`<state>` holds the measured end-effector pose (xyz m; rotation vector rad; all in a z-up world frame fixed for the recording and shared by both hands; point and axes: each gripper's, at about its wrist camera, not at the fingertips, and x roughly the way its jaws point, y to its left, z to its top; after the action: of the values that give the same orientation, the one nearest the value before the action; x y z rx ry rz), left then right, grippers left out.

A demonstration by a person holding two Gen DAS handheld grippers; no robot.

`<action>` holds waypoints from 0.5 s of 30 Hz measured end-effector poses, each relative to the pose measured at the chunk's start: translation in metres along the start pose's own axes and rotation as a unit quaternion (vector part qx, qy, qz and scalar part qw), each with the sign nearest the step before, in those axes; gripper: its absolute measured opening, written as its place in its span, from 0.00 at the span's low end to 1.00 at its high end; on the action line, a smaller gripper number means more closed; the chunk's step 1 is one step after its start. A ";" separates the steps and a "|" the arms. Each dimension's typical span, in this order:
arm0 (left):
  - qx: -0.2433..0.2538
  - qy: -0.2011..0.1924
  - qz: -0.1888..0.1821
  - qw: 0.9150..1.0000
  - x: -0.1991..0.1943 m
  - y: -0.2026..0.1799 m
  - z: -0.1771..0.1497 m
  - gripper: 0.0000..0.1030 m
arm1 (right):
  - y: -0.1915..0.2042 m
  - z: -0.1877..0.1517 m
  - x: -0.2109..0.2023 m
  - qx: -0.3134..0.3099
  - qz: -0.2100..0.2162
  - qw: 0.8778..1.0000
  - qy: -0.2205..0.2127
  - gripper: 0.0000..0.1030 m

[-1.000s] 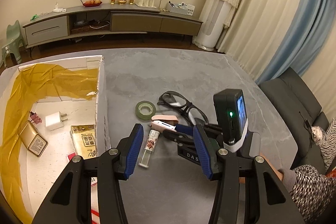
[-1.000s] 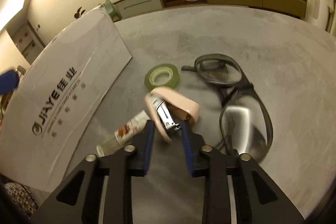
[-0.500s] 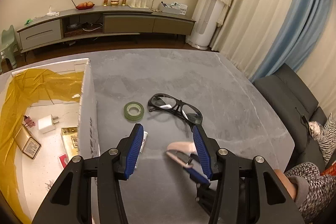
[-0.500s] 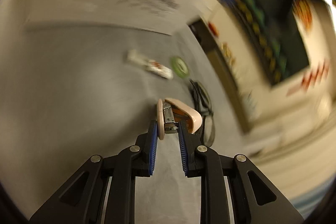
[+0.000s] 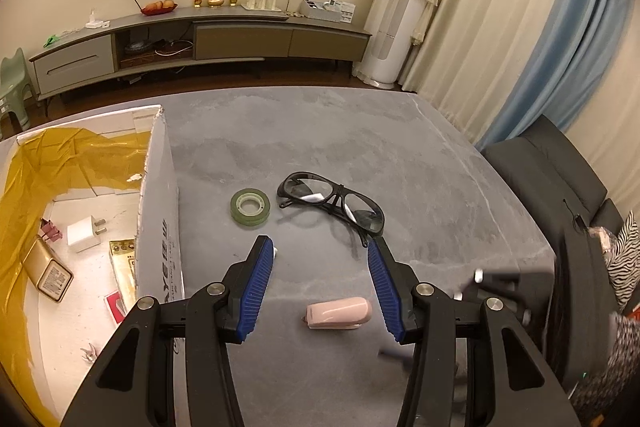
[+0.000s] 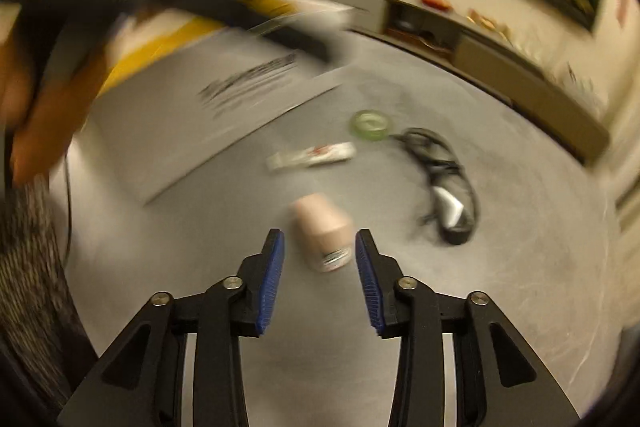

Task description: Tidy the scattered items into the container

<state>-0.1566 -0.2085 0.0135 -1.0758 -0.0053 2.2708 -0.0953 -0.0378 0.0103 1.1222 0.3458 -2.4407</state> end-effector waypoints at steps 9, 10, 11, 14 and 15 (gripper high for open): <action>0.018 0.024 -0.012 0.999 0.018 -0.017 -0.006 0.53 | -0.104 0.017 0.080 0.078 -0.029 0.995 0.048 0.47; 0.020 0.028 -0.011 0.999 0.021 -0.018 -0.007 0.53 | -0.107 0.017 0.084 0.092 -0.007 0.995 0.045 0.49; 0.021 0.031 -0.011 0.999 0.024 -0.020 -0.008 0.53 | -0.109 0.017 0.088 0.110 0.017 0.993 0.040 0.49; 0.017 0.038 -0.009 0.999 0.031 -0.019 -0.009 0.53 | -0.112 0.014 0.087 0.147 0.066 0.986 0.040 0.30; 0.014 0.041 -0.009 0.999 0.033 -0.018 -0.010 0.53 | -0.108 0.014 0.082 0.140 0.065 0.987 0.039 0.25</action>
<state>-0.1557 -0.1786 -0.0112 -1.1492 0.0492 2.2027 -0.2032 0.0284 -0.0385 1.3144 -0.0488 -2.3843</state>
